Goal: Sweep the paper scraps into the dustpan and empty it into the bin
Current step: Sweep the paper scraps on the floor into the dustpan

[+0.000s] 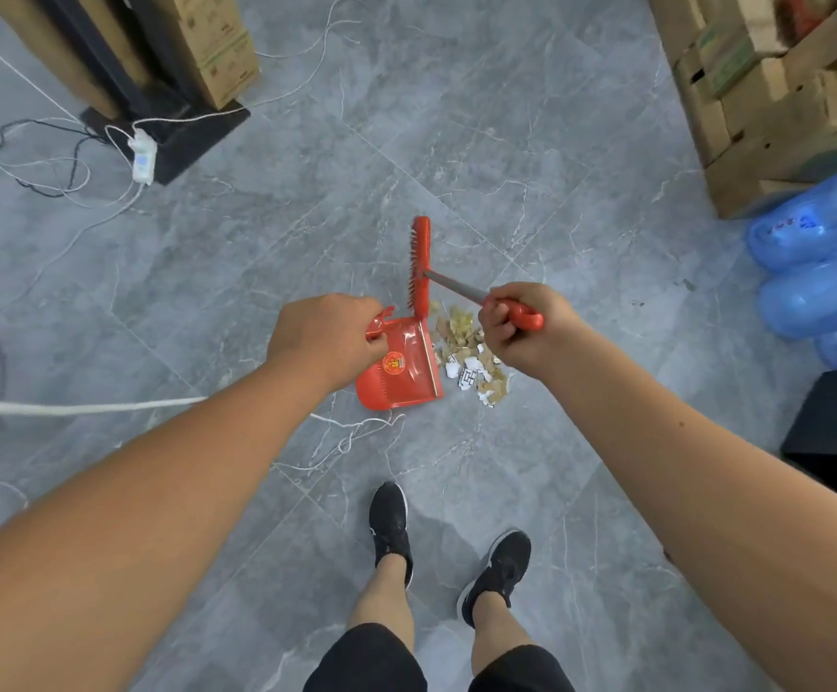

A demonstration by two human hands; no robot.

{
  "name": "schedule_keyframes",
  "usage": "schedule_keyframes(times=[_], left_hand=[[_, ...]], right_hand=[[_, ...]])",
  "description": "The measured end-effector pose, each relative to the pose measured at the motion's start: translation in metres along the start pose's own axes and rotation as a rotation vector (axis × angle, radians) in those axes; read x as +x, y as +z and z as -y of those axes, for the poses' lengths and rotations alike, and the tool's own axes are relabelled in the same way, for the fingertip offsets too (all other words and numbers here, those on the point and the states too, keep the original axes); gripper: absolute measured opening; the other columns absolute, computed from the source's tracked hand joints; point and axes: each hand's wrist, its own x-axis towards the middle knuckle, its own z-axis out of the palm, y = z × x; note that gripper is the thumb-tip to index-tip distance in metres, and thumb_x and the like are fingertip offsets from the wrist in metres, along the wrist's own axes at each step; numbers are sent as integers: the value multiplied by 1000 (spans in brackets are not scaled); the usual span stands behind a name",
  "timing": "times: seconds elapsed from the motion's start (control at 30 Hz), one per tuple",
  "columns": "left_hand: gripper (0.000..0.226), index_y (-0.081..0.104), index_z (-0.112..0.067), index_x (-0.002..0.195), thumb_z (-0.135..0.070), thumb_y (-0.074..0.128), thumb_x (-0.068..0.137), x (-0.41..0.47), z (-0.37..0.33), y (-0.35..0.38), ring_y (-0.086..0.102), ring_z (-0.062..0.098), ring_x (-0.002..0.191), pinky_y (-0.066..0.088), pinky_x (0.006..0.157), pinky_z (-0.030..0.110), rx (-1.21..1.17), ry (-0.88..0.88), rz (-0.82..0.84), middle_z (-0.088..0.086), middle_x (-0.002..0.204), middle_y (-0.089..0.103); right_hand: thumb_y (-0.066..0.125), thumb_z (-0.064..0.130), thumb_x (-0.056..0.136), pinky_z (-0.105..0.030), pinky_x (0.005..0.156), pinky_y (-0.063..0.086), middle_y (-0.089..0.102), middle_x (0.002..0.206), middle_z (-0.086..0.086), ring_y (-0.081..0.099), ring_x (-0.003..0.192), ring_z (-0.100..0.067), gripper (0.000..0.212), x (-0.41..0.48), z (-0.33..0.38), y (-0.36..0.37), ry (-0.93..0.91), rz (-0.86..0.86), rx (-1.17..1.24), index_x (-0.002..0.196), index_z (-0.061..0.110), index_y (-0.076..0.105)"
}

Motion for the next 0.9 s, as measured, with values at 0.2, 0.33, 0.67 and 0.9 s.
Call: schedule_keyframes(times=[0.2,0.33,0.67,0.9], left_hand=[[23,60,-25,84,-48,58,85,-8,16,1,65,28,82,42,61,31,7,-46,16,0,83,67],[24,52,-27,78,-50,57,85,-15,34,3,65,27,83,42,62,31,31,-86,41,-1,83,67],[25,66,-24,87,-48,61,84,-17,64,-4,66,27,80,49,64,31,40,-227,-14,0,80,69],[23,58,-25,77,-47,59,83,-6,46,-5,62,23,75,40,59,30,75,-160,33,-5,72,61]], right_hand=[[49,8,92,-16,30,31,25,75,5,49,38,-8,15,33,-13,21,36,45,7,82,15,40],[52,6,88,-18,30,33,23,75,5,51,38,-10,17,50,-26,24,76,41,66,89,17,39],[49,6,92,-20,29,36,5,89,7,51,38,-11,34,64,-26,14,169,58,79,123,19,43],[46,5,95,-16,28,34,38,50,0,50,34,-11,24,49,-22,13,152,-15,84,118,13,40]])
